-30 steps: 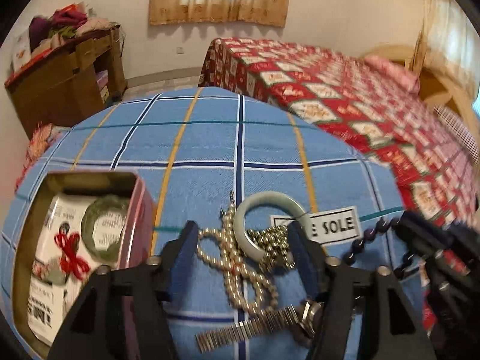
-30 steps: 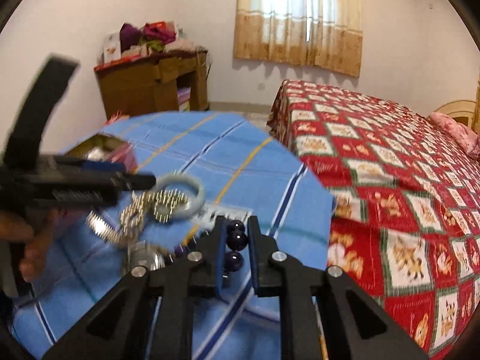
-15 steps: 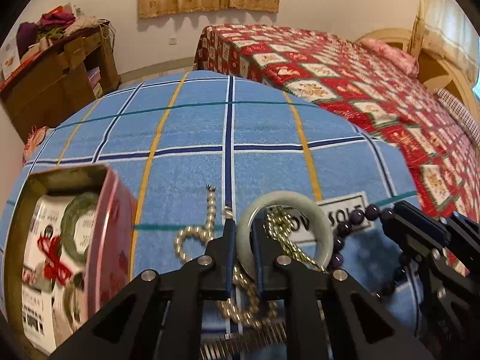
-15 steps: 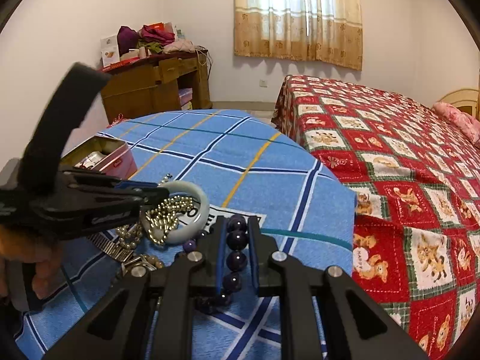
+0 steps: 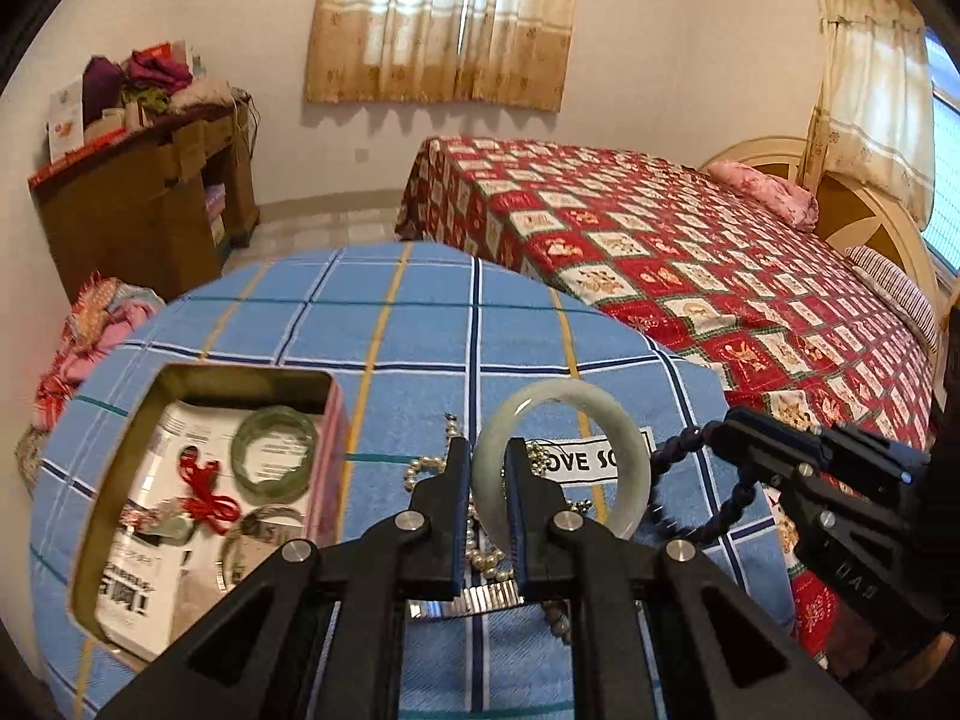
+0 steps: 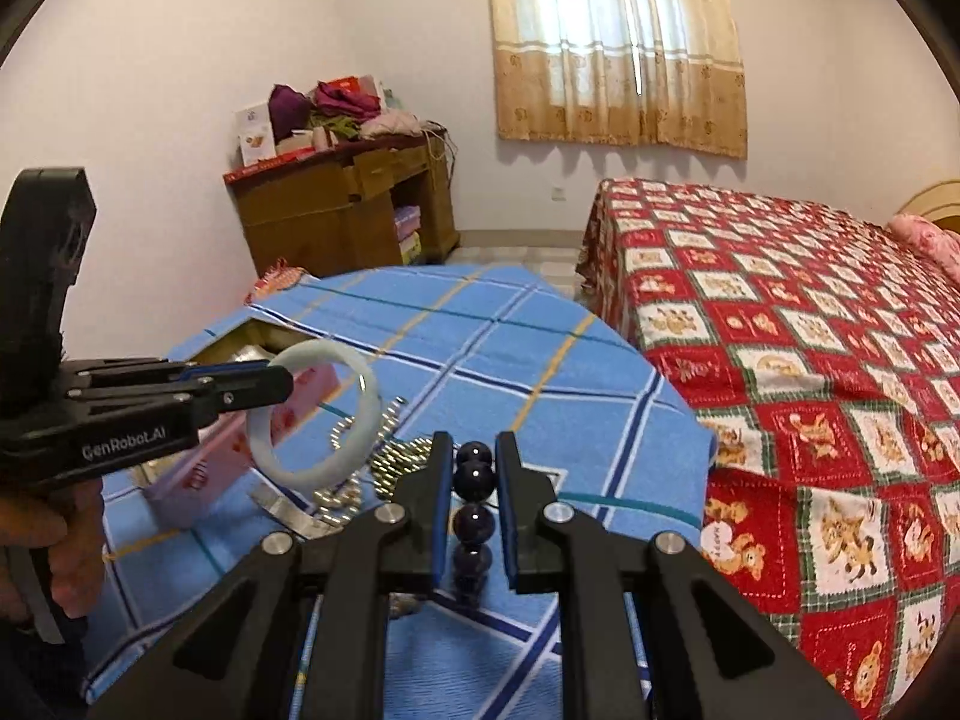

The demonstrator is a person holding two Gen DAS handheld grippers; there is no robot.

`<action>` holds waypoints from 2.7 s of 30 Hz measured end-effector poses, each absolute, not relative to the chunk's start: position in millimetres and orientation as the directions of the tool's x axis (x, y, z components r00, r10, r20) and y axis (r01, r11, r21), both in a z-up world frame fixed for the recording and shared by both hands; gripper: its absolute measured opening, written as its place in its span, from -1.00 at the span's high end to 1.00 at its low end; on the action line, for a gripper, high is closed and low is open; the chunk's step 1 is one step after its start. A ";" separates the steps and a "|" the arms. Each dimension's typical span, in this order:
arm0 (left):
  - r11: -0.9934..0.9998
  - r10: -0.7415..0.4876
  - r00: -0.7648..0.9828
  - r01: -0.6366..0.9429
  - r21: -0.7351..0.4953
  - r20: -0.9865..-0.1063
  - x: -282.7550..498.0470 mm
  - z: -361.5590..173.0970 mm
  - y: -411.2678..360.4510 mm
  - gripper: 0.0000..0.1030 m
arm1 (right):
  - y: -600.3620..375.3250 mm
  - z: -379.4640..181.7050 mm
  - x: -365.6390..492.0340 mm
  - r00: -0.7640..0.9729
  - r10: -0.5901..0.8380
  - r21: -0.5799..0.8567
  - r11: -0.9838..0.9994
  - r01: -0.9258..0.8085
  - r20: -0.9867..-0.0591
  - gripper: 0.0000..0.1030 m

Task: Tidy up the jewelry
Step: 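Carry the jade bangle and purple bead bracelet into the pink tin and open both tools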

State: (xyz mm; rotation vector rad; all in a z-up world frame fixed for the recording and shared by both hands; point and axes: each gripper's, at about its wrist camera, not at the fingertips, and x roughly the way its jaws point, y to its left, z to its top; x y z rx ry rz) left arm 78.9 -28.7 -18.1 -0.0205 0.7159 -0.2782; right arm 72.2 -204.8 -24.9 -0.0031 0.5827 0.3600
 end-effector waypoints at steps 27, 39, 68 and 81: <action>0.990 -0.133 0.778 0.079 -0.114 -0.614 57.2 -6.2 47.5 0.80 | -159.0 9.4 66.0 0.753 0.450 0.081 0.878 -0.472 -0.480 0.69; 0.995 -0.034 0.787 -0.028 -0.091 -0.617 56.9 -8.7 84.1 0.80 | -114.0 8.7 85.6 0.700 0.522 0.084 0.826 -0.558 -0.487 0.69; 0.984 0.063 0.718 -0.159 -0.075 -0.693 78.9 -47.5 137.0 0.80 | -30.2 -37.1 122.4 0.554 0.593 0.143 0.747 -0.649 -0.584 0.69; 0.990 0.061 0.704 -0.133 -0.046 -0.708 93.9 -57.0 129.6 0.70 | -28.5 -55.9 134.9 0.577 0.522 0.110 0.794 -0.598 -0.628 0.67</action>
